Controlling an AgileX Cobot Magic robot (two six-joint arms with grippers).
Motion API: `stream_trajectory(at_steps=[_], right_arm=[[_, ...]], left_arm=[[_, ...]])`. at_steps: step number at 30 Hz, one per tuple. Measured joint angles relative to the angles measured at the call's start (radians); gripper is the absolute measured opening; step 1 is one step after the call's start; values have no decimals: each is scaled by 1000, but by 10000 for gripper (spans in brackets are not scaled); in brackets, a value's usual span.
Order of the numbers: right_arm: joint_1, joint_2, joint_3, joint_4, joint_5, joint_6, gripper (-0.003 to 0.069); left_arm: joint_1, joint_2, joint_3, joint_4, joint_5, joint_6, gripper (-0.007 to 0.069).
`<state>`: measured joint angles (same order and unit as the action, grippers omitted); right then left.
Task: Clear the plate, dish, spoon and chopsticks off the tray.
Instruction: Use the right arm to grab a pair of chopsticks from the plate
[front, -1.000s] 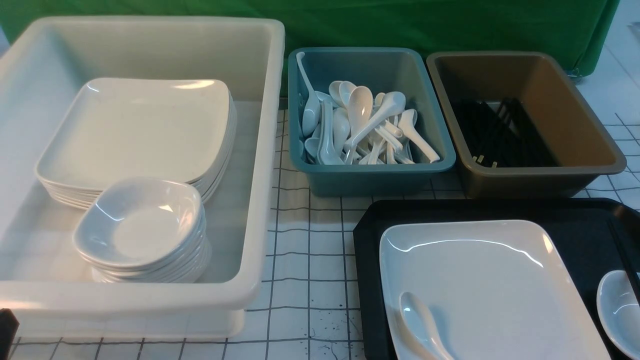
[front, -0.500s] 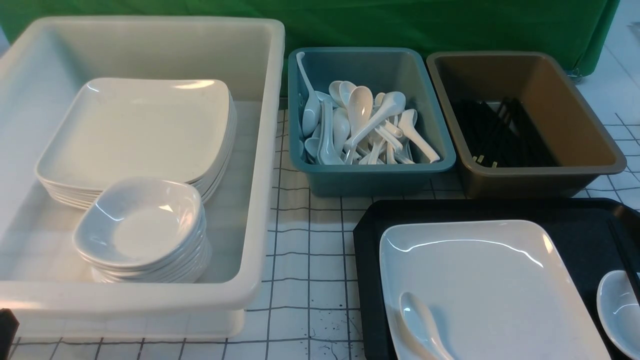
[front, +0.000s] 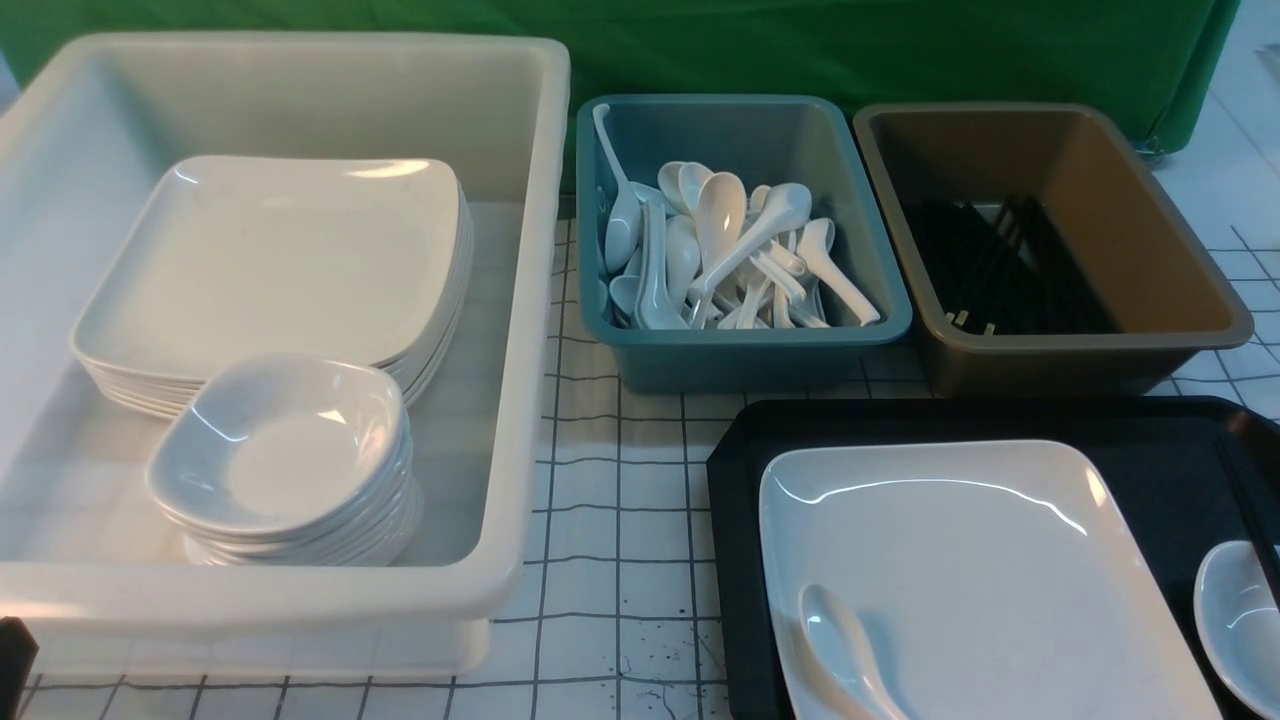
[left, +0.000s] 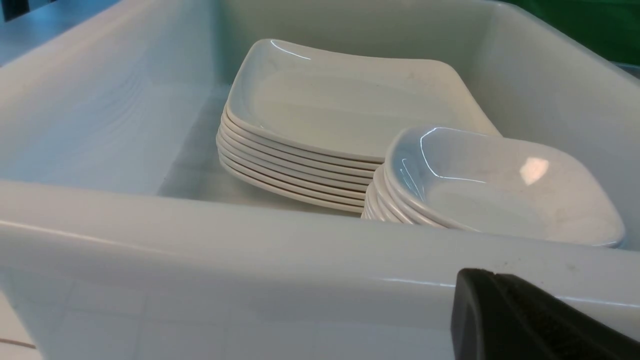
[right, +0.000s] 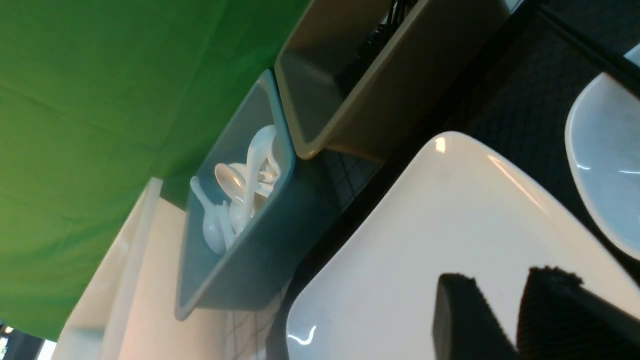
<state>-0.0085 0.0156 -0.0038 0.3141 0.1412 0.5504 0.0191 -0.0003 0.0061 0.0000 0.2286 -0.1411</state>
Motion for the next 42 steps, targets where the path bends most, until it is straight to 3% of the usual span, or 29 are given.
stream_trajectory(at_steps=[5, 10, 12, 16, 20, 27, 35, 42], right_arm=[[0, 4, -131, -1, 15, -221, 38], [0, 126, -322, -51, 67, -378, 30], [0, 229, -410, -131, 153, -406, 30], [0, 572, -573, -369, 482, -414, 30], [0, 893, -610, -465, 644, -412, 30], [0, 1335, -721, -464, 729, -452, 30], [-4, 1418, -900, -478, 753, -491, 30], [-176, 1470, -1010, -416, 783, -543, 30]], left_arm=[[0, 0, 0, 0, 0, 0, 5], [0, 0, 0, 0, 0, 0, 5], [0, 0, 0, 0, 0, 0, 5], [0, 0, 0, 0, 0, 1, 5], [0, 0, 0, 0, -1, 1, 5], [0, 0, 0, 0, -1, 1, 5], [0, 0, 0, 0, -1, 0, 5], [0, 0, 0, 0, -1, 0, 5]])
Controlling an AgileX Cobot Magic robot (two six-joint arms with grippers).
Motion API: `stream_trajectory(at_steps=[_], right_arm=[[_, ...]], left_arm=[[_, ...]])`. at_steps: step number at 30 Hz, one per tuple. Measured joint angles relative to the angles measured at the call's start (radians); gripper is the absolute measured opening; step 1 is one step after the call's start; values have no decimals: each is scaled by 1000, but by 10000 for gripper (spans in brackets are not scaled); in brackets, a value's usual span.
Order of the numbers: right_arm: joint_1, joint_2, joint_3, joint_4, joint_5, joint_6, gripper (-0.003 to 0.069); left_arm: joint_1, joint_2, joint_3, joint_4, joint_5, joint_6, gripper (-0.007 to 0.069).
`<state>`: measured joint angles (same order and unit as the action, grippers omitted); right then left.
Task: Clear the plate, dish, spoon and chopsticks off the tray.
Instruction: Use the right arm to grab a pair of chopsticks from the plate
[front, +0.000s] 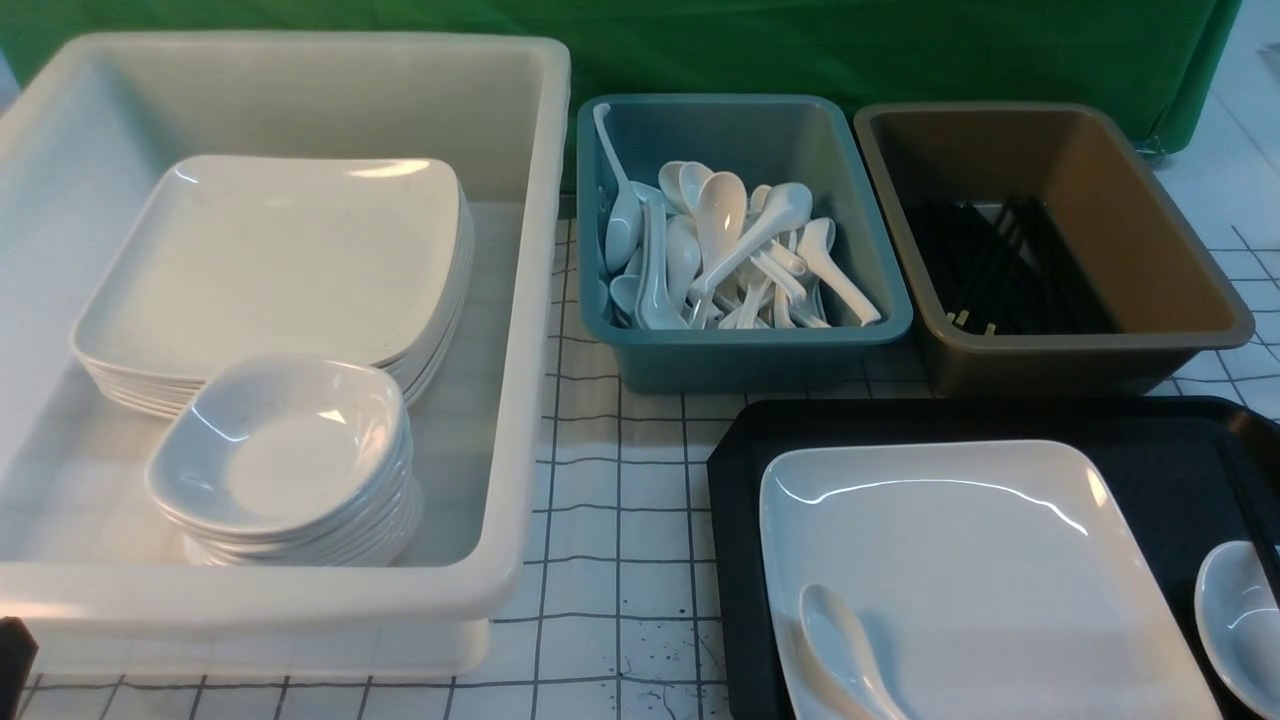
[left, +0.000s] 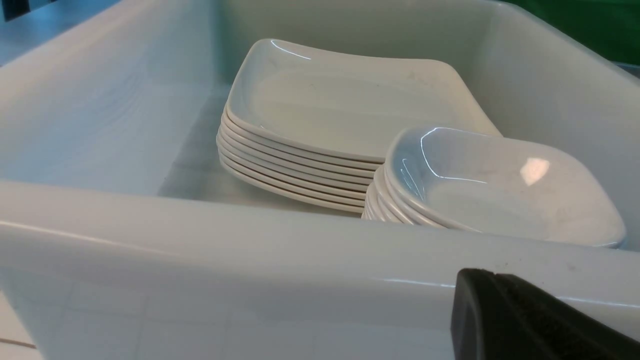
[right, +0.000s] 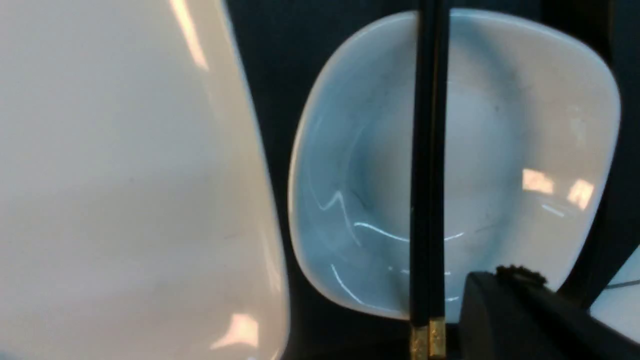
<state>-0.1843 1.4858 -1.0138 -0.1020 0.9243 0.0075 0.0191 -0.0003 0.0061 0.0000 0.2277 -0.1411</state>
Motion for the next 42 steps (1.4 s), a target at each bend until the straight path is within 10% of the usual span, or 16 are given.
stream_trajectory(at_steps=[18, 28, 34, 42], right_arm=[[-50, 182, -4, 85, -57, -43, 421], [-20, 265, -5, 91, -81, -55, 419], [-20, 268, -5, 91, -58, -84, 176], [-20, 201, -11, 91, 27, -107, 174]], left_arm=[[0, 0, 0, 0, -3, 1, 5], [0, 0, 0, 0, -5, 1, 5], [0, 0, 0, 0, -5, 1, 5], [0, 0, 0, 0, -5, 0, 5]])
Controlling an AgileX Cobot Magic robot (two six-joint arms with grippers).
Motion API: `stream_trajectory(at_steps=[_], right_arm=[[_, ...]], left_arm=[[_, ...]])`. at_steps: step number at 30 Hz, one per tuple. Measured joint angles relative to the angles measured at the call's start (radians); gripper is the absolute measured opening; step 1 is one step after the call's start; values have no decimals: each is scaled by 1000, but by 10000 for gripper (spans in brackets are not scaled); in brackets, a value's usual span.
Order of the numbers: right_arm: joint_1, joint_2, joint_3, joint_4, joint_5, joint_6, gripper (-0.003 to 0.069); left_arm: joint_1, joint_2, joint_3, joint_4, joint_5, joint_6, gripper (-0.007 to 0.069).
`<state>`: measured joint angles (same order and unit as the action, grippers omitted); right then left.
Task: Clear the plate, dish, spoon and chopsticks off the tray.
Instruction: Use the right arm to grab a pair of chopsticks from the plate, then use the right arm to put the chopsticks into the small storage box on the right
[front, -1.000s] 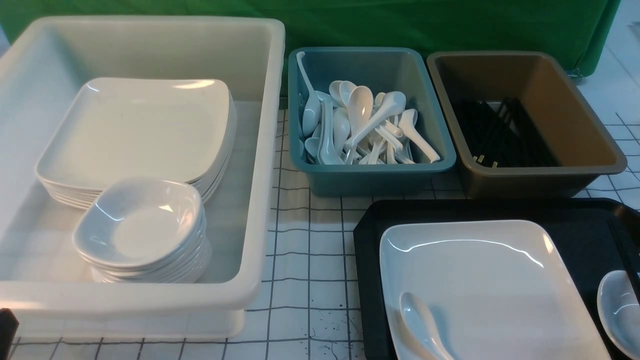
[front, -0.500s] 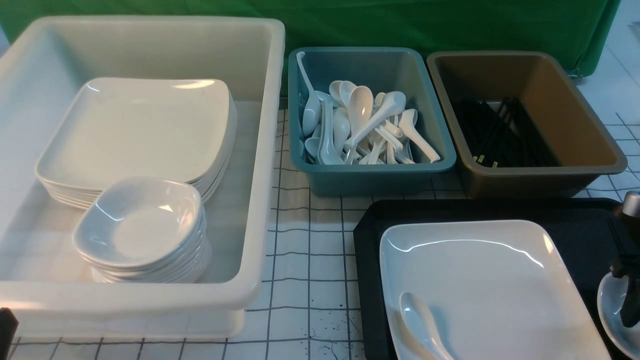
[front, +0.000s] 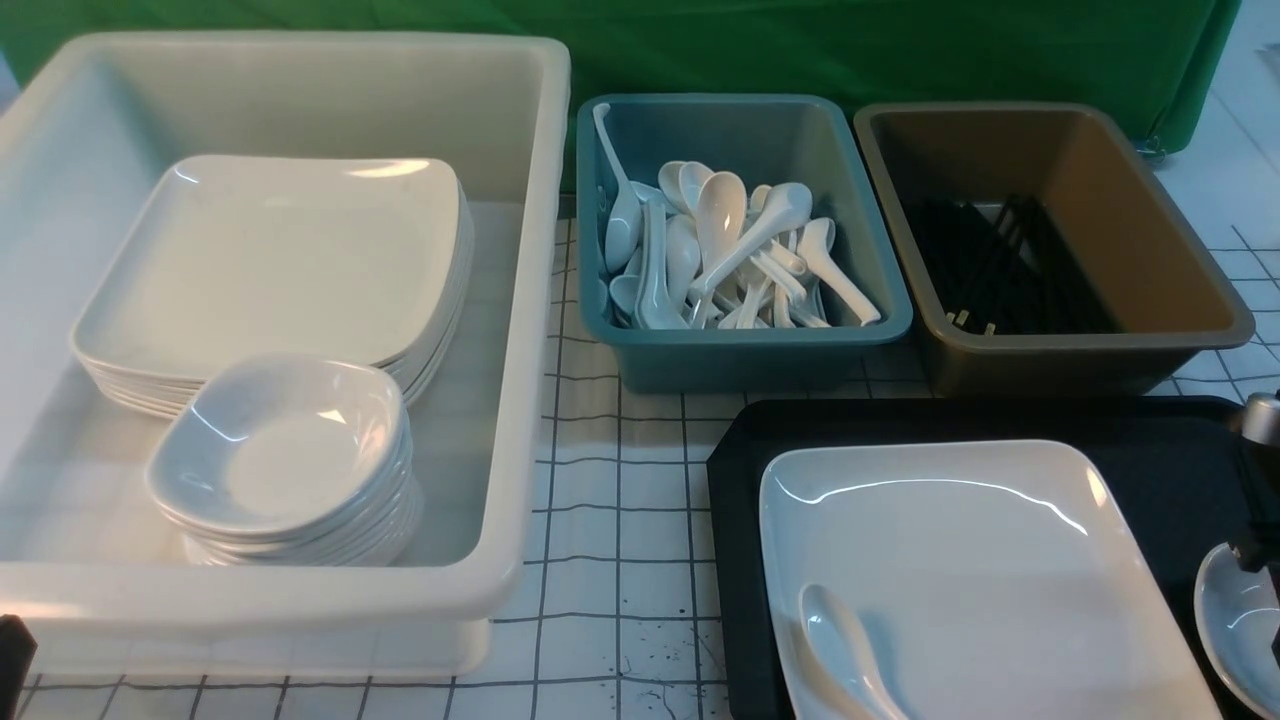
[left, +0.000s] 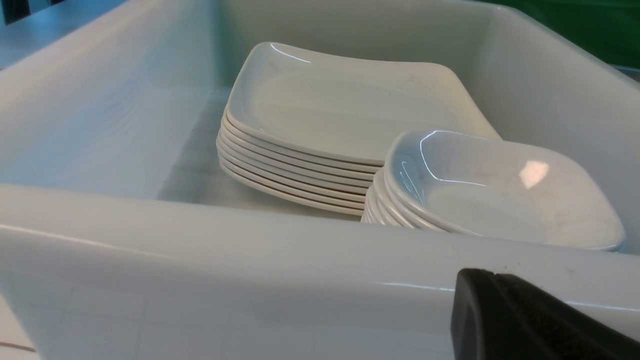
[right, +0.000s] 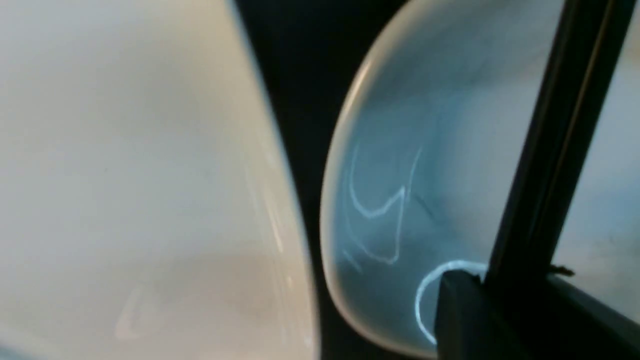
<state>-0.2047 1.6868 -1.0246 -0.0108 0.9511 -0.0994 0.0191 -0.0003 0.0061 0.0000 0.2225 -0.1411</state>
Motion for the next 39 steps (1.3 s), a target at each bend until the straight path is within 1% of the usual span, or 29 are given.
stream_trajectory(at_steps=[4, 6, 9, 11, 13, 15, 20, 23, 25, 26, 28, 30, 32, 34, 36, 38, 39], right_arm=[[0, -85, -29, 11, 30, -6, 174], [0, -136, -63, 27, 6, -9, 174], [0, -177, -139, 101, -47, -36, 174], [5, -182, -219, 186, -59, -91, 174], [23, -174, -297, 245, -66, -140, 174], [58, -155, -373, 272, -74, -178, 174], [151, -65, -555, 291, -129, -254, 174], [203, 19, -636, 294, -233, -281, 174], [214, 47, -649, 295, -286, -285, 174], [222, 75, -655, 295, -346, -289, 174], [233, 163, -659, 295, -522, -300, 174], [233, 224, -661, 294, -609, -306, 174], [233, 264, -661, 293, -646, -306, 175], [233, 335, -661, 292, -656, -300, 211], [233, 355, -659, 292, -645, -293, 238], [233, 385, -659, 292, -596, -275, 311], [233, 388, -659, 292, -576, -274, 329]], left_arm=[[0, 0, 0, 0, 0, 0, 5], [0, 0, 0, 0, 0, 0, 5], [0, 0, 0, 0, 0, 0, 5], [0, 0, 0, 0, 0, 1, 5], [0, 0, 0, 0, 0, 2, 5], [0, 0, 0, 0, 0, 1, 5], [0, 0, 0, 0, 0, 1, 5], [0, 0, 0, 0, -1, 1, 5], [0, 0, 0, 0, -1, 1, 5], [0, 0, 0, 0, -1, 1, 5], [0, 0, 0, 0, -1, 1, 5], [0, 0, 0, 0, -1, 1, 5], [0, 0, 0, 0, -1, 1, 5], [0, 0, 0, 0, -1, 1, 5], [0, 0, 0, 0, -1, 0, 5], [0, 0, 0, 0, -1, 0, 5], [0, 0, 0, 0, -1, 0, 5]])
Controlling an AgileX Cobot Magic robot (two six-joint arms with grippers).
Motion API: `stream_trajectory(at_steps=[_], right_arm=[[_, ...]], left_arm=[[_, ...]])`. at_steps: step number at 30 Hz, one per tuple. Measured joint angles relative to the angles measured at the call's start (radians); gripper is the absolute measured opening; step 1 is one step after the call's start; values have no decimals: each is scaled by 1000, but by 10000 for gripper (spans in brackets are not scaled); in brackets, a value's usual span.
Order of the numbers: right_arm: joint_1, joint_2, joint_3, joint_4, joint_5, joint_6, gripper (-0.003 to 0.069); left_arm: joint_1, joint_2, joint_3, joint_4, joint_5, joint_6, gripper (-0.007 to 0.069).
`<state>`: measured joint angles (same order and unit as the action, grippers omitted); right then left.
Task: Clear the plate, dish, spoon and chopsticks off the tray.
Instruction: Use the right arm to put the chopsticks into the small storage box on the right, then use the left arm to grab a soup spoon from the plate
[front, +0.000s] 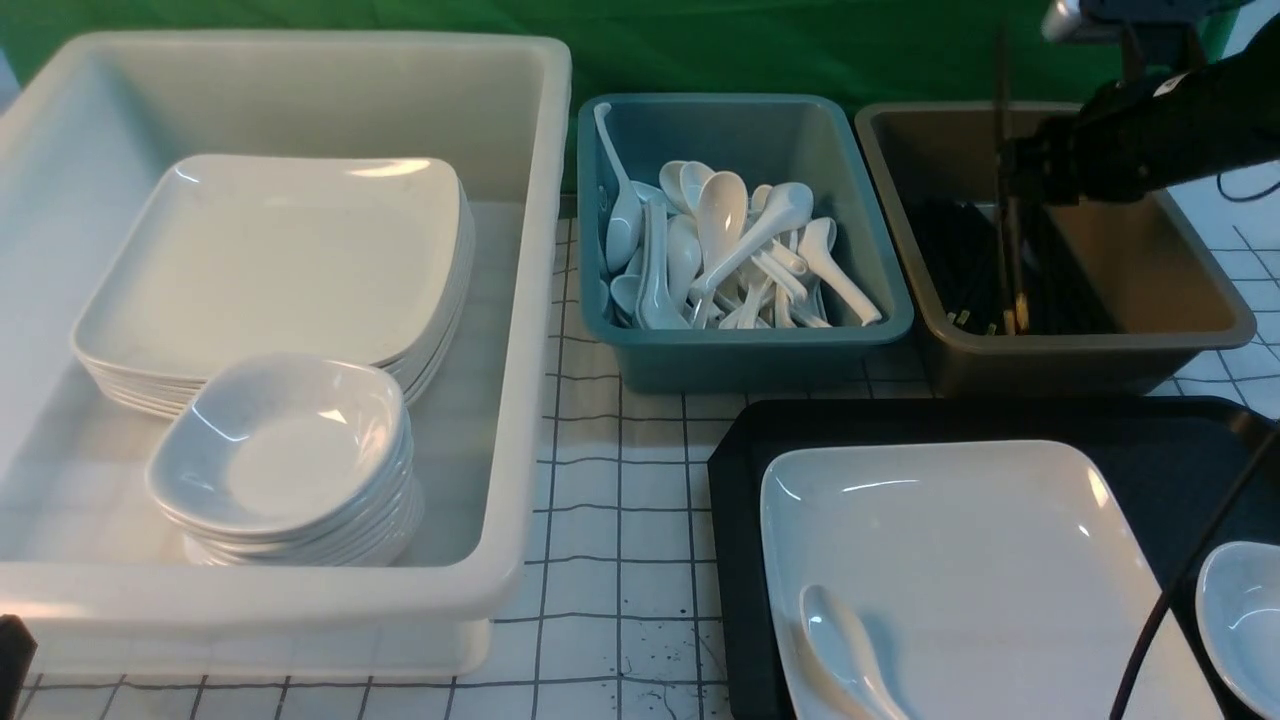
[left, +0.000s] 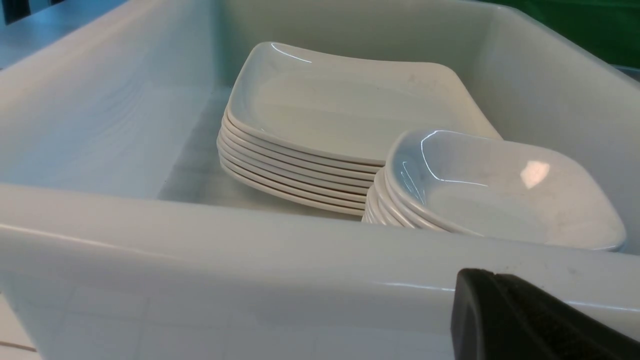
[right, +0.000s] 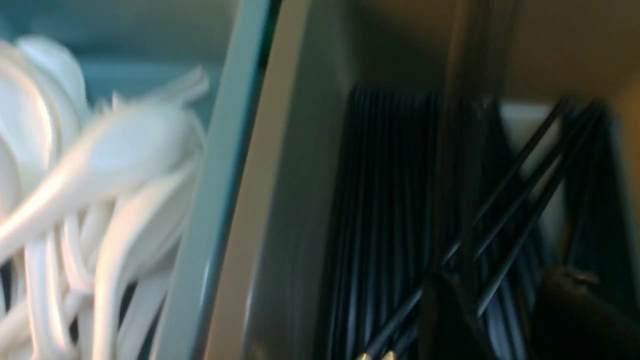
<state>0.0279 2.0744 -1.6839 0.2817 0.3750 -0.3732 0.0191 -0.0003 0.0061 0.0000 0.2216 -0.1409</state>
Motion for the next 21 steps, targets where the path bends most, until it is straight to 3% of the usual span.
stream_trajectory(at_steps=[4, 11, 12, 16, 21], right_arm=[[0, -16, -4, 0, 87, 2, 320], [-1, -164, -57, -1, 412, 1, 69], [-1, -229, -64, -1, 520, -2, 30], [-1, -355, -69, 1, 754, -3, 30], [6, -520, 11, 1, 756, -2, 30]], left_arm=[[0, 0, 0, 0, 0, 0, 5], [0, 0, 0, 0, 0, 0, 5], [0, 0, 0, 0, 0, 0, 5], [0, 0, 0, 0, 0, 2, 5], [0, 0, 0, 0, 0, 1, 5]])
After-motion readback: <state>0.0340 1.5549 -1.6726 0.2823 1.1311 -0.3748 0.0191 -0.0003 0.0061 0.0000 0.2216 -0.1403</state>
